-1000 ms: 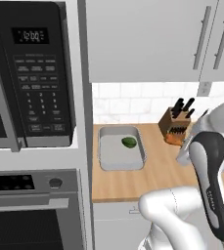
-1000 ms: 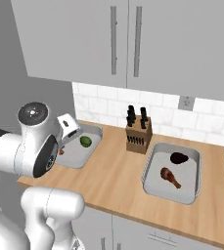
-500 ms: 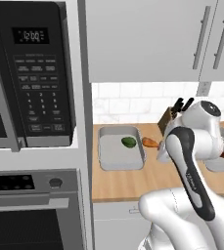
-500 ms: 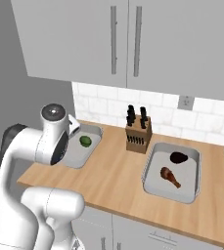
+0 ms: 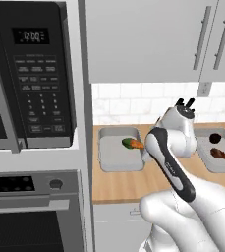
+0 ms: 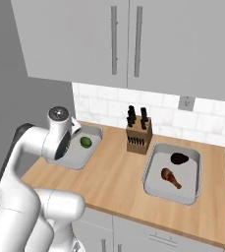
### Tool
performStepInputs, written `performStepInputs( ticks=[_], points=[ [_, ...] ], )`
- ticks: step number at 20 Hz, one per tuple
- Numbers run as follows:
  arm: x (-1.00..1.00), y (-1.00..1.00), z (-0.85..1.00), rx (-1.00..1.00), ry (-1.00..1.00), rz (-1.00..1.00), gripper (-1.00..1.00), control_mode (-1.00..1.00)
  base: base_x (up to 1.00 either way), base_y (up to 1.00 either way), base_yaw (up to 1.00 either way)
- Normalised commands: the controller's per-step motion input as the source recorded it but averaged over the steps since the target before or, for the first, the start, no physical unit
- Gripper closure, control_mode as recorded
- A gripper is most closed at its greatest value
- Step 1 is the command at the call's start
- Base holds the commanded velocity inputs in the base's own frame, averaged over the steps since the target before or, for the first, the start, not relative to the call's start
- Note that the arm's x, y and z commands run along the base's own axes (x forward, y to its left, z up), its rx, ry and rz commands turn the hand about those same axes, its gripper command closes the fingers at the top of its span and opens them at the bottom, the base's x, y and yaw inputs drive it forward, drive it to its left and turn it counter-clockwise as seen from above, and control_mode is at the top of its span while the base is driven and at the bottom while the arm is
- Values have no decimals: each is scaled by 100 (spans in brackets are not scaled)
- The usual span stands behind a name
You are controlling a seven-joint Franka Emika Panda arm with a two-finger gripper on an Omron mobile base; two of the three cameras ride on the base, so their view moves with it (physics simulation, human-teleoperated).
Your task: Place one avocado and one chicken drumstick in each tupperware on the nearby counter, to pack two identical lunches.
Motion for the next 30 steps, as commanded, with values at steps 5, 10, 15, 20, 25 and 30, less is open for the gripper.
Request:
performStepInputs(
  ticks=[5,10,15,20,25,30],
  points=[
    [55,18,-38,0,3,0,100,-100,0,0,0],
    [51,14,-35,0,3,0,100,-100,0,0,0],
    [46,0,-29,0,1,0,100,-100,0,0,0],
    [50,0,-30,0,0,0,100,-100,0,0,0],
    [48,0,-35,0,0,0,100,-100,0,0,0],
    [42,8,-24,0,6,0,100,-100,0,0,0]
  ],
)
